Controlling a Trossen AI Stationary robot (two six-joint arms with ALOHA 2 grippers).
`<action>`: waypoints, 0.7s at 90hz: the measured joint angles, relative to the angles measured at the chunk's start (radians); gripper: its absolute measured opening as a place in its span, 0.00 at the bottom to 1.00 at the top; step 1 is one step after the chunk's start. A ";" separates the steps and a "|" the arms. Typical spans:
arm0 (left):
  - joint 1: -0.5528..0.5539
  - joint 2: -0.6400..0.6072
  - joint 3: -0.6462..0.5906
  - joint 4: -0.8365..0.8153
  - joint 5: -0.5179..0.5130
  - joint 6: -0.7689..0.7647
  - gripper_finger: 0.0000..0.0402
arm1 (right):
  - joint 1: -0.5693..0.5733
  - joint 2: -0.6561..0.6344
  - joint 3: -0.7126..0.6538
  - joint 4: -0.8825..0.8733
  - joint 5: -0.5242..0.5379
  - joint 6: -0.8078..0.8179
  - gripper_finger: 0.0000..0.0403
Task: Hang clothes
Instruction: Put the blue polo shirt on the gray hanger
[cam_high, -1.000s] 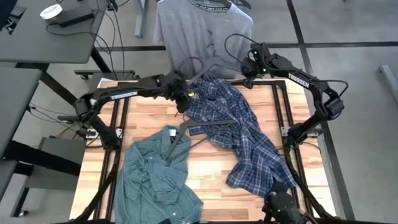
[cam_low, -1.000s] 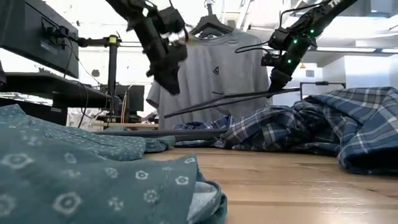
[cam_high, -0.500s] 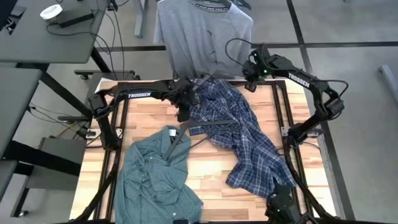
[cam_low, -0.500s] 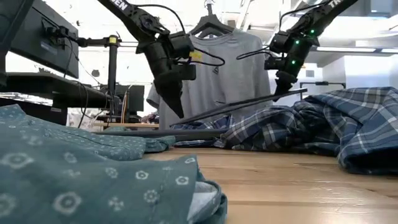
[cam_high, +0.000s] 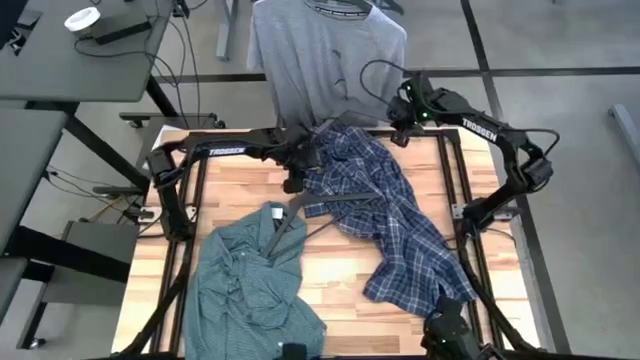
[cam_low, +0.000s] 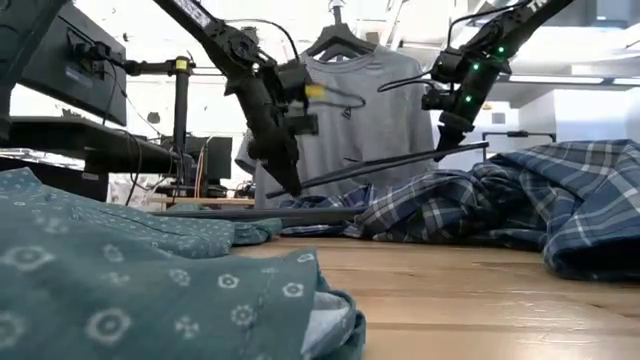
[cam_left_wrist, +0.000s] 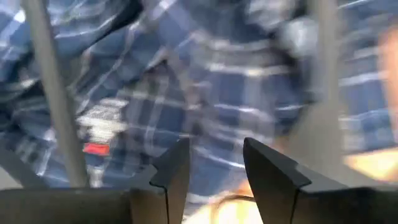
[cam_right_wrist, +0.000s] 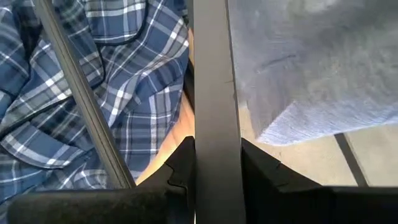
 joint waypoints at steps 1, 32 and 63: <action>0.001 0.006 0.000 -0.002 0.003 -0.007 0.33 | 0.000 0.000 0.000 0.001 0.000 -0.004 0.17; -0.021 0.037 0.010 -0.090 -0.034 -0.018 0.18 | -0.018 -0.001 0.000 -0.008 -0.003 -0.182 0.17; -0.023 0.004 0.178 -0.314 -0.073 0.063 0.00 | -0.040 -0.001 0.000 0.075 -0.064 -0.355 0.17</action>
